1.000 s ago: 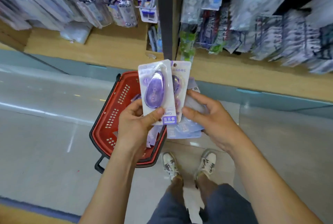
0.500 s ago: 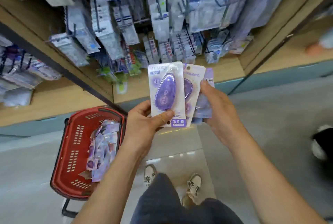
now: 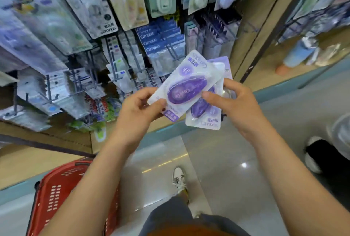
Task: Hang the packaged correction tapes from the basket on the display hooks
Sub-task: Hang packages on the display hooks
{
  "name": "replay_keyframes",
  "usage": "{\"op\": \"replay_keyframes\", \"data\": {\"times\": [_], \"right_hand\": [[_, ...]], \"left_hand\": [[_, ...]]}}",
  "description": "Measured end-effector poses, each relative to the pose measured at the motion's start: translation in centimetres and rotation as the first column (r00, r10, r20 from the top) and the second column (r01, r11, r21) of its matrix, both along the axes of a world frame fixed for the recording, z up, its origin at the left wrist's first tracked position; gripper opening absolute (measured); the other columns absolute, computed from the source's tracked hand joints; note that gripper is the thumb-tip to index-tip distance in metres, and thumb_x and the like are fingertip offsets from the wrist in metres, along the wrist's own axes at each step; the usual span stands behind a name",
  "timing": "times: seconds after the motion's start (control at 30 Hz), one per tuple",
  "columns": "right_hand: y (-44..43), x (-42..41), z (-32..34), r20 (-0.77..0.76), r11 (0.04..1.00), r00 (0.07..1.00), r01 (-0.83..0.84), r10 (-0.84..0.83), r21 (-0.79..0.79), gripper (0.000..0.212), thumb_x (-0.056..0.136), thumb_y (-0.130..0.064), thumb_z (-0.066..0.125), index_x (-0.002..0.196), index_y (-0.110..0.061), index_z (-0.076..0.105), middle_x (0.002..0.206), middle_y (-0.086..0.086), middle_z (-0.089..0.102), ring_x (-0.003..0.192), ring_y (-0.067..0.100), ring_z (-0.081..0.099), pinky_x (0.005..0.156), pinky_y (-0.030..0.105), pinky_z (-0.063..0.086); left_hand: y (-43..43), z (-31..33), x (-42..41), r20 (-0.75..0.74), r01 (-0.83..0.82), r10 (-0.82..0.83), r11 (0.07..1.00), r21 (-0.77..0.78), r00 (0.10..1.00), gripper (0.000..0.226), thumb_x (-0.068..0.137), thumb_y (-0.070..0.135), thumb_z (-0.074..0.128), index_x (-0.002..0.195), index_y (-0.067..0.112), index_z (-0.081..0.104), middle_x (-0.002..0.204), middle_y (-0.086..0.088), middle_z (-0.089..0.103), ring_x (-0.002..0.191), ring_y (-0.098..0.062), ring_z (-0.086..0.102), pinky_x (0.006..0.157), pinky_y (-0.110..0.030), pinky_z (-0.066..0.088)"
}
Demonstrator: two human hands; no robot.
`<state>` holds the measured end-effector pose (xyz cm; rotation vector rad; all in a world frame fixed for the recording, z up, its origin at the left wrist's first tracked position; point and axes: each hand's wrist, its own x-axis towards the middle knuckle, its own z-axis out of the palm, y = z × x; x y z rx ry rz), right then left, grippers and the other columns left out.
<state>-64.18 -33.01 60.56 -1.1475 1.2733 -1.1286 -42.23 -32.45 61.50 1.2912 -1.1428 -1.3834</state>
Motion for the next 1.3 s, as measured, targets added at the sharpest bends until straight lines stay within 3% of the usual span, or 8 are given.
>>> {"op": "replay_keyframes", "data": {"times": [0.1,0.3,0.57,0.73,0.83,1.07,1.17,1.3], "right_hand": [[-2.6,-2.6,1.4,-0.121,0.997,0.993,-0.006,-0.003,-0.072,0.023,0.083,-0.004,0.076,0.098,-0.022,0.073,0.092,-0.013,0.074,0.084,0.005,0.065,0.076,0.023,0.053],[-6.5,-9.1,5.4,-0.271,0.971,0.959,-0.138,0.081,-0.197,0.035,0.076,-0.007,0.078,0.103,-0.028,0.07,0.103,-0.015,0.073,0.097,0.005,0.064,0.09,0.027,0.052],[-12.7,-12.6,8.6,0.102,0.863,0.873,-0.443,0.477,-0.243,0.043,0.064,-0.037,0.087,0.104,-0.026,0.076,0.102,-0.009,0.075,0.091,0.007,0.069,0.078,0.022,0.054],[-16.8,-14.0,8.3,0.314,0.843,0.784,-0.481,0.536,-0.24,0.045,0.057,-0.019,0.089,0.101,-0.022,0.077,0.097,-0.003,0.076,0.085,0.011,0.071,0.072,0.025,0.057],[-18.0,-14.9,7.9,0.46,0.869,0.74,-0.454,0.49,-0.196,0.051,0.051,-0.029,0.093,0.099,-0.021,0.077,0.093,-0.001,0.076,0.08,0.012,0.072,0.068,0.025,0.057],[-19.1,-16.6,9.1,0.422,0.814,0.696,-0.507,0.58,-0.282,0.049,0.053,-0.017,0.087,0.1,-0.026,0.077,0.094,-0.006,0.077,0.082,0.008,0.072,0.069,0.023,0.057],[-18.9,-15.8,9.4,0.436,0.85,0.73,-0.435,0.527,-0.299,0.042,0.062,-0.008,0.068,0.098,-0.027,0.078,0.092,-0.006,0.077,0.081,0.009,0.072,0.068,0.023,0.057],[-18.3,-14.9,10.2,0.455,0.868,0.747,-0.352,0.486,-0.349,0.039,0.066,-0.01,0.068,0.1,-0.025,0.077,0.095,-0.003,0.076,0.084,0.013,0.073,0.068,0.026,0.058]], "left_hand": [[-3.4,1.4,-0.1,-0.152,-0.156,0.156,0.988,0.012,0.976,0.014,0.083,0.006,0.064,0.091,0.016,0.069,0.085,-0.004,0.071,0.079,-0.022,0.064,0.073,-0.038,0.056],[-7.6,4.6,-1.1,0.312,-0.002,0.102,0.952,-0.306,0.945,0.025,0.09,0.005,0.068,0.086,0.029,0.071,0.073,0.021,0.071,0.064,0.002,0.059,0.063,-0.019,0.051],[-13.0,7.0,-9.0,0.343,-0.012,0.125,0.95,-0.313,0.931,0.028,0.077,0.002,0.08,0.078,0.028,0.068,0.064,0.023,0.07,0.056,0.007,0.058,0.057,-0.011,0.047],[-16.1,8.2,-14.8,0.081,-0.292,0.326,0.914,-0.281,0.942,0.022,0.079,0.003,0.079,0.084,0.022,0.068,0.07,0.007,0.068,0.058,-0.006,0.057,0.059,-0.019,0.049],[-16.9,8.4,-17.3,-0.002,-0.439,0.458,0.851,-0.287,0.889,0.027,0.081,0.005,0.077,0.092,0.023,0.06,0.064,0.002,0.062,0.053,-0.011,0.052,0.053,-0.024,0.044],[-16.2,10.2,-19.3,0.076,-0.448,0.529,0.779,-0.438,0.845,0.03,0.085,0.007,0.074,0.08,0.026,0.052,0.055,0.001,0.053,0.044,-0.009,0.042,0.044,-0.02,0.031],[-16.1,10.9,-19.2,0.061,-0.463,0.558,0.74,-0.488,0.828,0.025,0.085,0.007,0.074,0.078,0.026,0.059,0.068,0.014,0.059,0.057,-0.002,0.049,0.057,-0.019,0.041],[-15.8,12.9,-18.9,0.026,-0.478,0.542,0.762,-0.437,0.84,0.014,0.09,0.015,0.069,0.081,0.025,0.071,0.075,0.015,0.07,0.071,0.0,0.06,0.069,-0.017,0.047]]}}
